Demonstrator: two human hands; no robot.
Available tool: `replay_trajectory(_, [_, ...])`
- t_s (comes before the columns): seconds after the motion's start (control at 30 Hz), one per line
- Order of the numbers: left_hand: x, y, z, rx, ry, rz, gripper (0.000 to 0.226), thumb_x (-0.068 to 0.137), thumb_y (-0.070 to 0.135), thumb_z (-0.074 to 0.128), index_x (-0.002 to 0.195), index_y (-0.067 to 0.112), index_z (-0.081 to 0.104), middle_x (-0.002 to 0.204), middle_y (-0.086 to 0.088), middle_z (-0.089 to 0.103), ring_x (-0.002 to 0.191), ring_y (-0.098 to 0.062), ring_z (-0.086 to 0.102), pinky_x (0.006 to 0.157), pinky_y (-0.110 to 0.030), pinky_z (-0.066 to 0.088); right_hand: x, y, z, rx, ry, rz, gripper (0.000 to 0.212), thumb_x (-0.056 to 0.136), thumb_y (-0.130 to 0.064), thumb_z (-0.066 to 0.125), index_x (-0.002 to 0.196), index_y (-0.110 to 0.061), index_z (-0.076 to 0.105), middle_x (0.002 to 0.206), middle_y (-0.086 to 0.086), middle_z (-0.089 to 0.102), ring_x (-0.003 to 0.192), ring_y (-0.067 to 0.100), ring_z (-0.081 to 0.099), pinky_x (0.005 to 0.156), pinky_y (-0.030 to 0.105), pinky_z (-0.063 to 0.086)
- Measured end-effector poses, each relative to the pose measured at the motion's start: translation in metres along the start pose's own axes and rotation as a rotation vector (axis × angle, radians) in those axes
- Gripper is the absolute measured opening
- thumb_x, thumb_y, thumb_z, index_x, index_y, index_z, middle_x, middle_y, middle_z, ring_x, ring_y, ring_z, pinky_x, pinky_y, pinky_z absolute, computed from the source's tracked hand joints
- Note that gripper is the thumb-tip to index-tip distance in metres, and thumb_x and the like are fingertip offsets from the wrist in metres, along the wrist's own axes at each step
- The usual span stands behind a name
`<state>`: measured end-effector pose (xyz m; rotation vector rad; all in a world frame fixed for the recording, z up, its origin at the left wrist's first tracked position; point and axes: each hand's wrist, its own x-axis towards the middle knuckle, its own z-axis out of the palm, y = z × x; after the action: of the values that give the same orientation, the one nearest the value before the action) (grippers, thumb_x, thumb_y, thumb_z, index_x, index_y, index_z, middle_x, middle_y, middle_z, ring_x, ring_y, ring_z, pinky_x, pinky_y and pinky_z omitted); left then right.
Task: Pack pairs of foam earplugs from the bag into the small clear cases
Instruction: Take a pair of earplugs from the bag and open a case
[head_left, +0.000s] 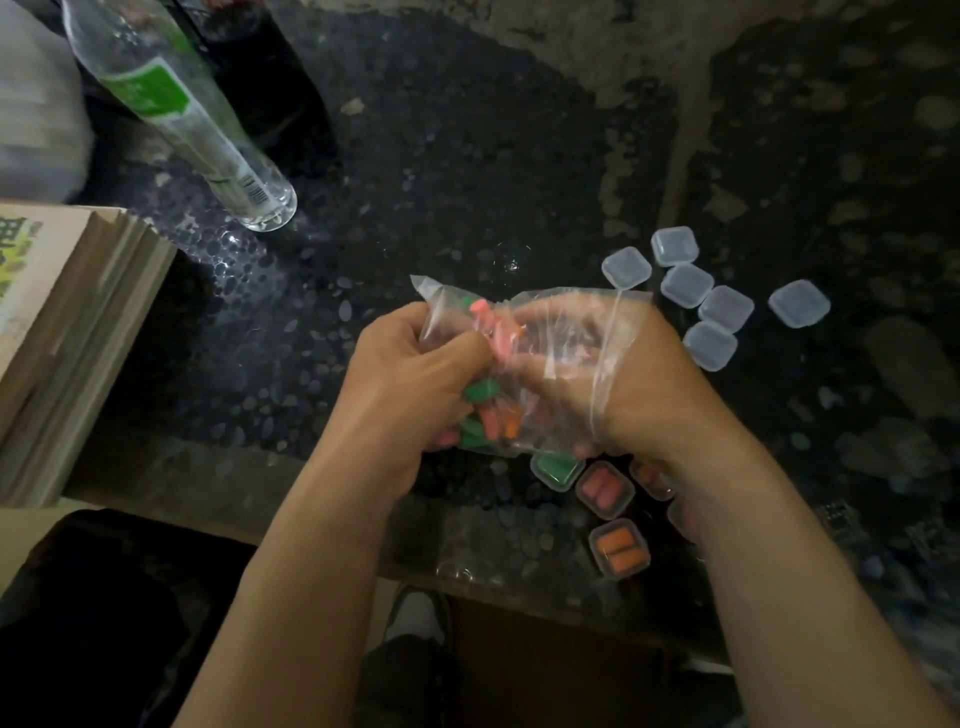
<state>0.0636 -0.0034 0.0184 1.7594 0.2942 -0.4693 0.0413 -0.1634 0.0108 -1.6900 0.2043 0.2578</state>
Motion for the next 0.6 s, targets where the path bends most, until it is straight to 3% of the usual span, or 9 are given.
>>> replay_trajectory(0.13, [-0.002,0.002,0.0,-0.012,-0.028,0.023,0.012,0.085,0.008,0.068,0.094,0.0,0.066,0.077,-0.013,0.066,0.063,-0.028,0.058,0.065,-0.045,0.045,0.001,0.002,0.002,0.04,0.016,0.016,0.017,0.08,-0.024,0.087,0.094,-0.024,0.078,0.086,-0.002,0.079,0.074,0.011,0.076,0.058,0.023,0.058])
replay_trajectory(0.23, [-0.001,0.0,-0.001,-0.023,-0.041,0.04,0.011,0.081,0.011,0.075,0.091,0.011,0.073,0.087,-0.026,0.071,0.071,-0.048,0.064,0.067,-0.062,0.053,0.0,0.001,0.002,0.046,-0.006,0.02,0.014,0.081,-0.022,0.085,0.093,-0.022,0.077,0.083,-0.002,0.078,0.072,0.01,0.076,0.054,0.022,0.058])
replay_trajectory(0.33, [-0.001,0.0,-0.001,-0.068,-0.052,0.041,0.011,0.081,0.003,0.071,0.084,0.013,0.072,0.077,-0.018,0.072,0.076,-0.057,0.067,0.068,-0.077,0.049,0.001,0.003,0.002,0.051,-0.038,0.01,0.012,0.082,-0.015,0.083,0.091,-0.017,0.075,0.071,-0.001,0.075,0.059,0.013,0.072,0.048,0.025,0.055])
replay_trajectory(0.47, [0.0,-0.001,-0.003,-0.141,-0.128,0.013,0.019,0.085,-0.011,0.06,0.081,0.006,0.067,0.071,-0.006,0.071,0.066,-0.026,0.073,0.066,-0.048,0.062,0.004,0.008,0.001,0.026,-0.025,0.019,0.014,0.08,-0.014,0.085,0.09,-0.02,0.076,0.084,-0.001,0.078,0.075,0.013,0.076,0.061,0.033,0.062])
replay_trajectory(0.6, [-0.001,-0.001,-0.002,-0.157,-0.152,0.035,0.019,0.086,-0.013,0.06,0.082,0.004,0.068,0.07,-0.006,0.072,0.065,-0.023,0.073,0.059,-0.039,0.062,0.004,0.01,-0.001,-0.012,0.007,0.017,0.017,0.077,-0.021,0.088,0.074,-0.027,0.072,0.079,0.0,0.076,0.073,0.016,0.075,0.059,0.032,0.057])
